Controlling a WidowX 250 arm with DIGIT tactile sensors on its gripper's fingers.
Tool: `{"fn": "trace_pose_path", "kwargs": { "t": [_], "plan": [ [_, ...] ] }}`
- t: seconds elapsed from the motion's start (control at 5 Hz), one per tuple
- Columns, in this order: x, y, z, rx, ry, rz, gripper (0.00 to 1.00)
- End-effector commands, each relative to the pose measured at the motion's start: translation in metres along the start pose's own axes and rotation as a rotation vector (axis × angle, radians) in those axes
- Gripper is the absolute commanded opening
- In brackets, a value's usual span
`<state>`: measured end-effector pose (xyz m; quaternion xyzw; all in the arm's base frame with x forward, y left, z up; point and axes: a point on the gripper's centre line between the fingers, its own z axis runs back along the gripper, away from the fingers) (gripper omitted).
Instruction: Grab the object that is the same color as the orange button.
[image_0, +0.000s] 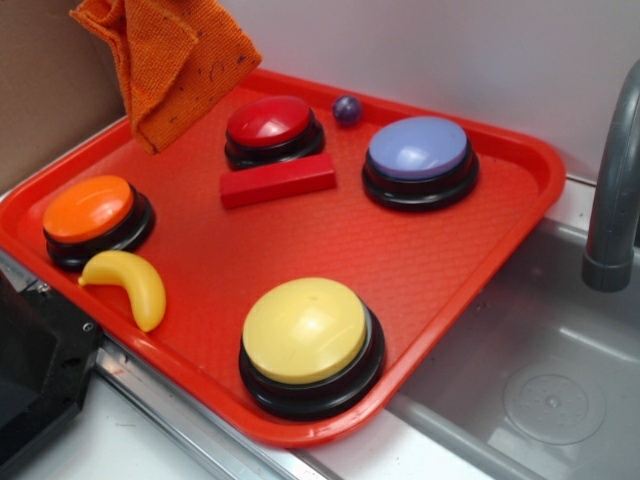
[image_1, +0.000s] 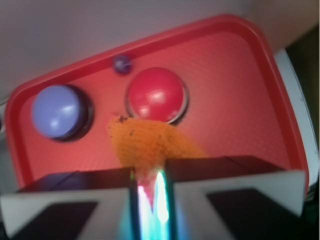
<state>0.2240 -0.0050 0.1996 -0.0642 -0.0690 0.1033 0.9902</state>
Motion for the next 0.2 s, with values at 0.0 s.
{"fn": "trace_pose_path", "kwargs": {
  "t": [0.0],
  "plan": [
    [-0.0098, 0.0092, 0.0195, 0.035, -0.016, -0.056, 0.00]
  ]
}}
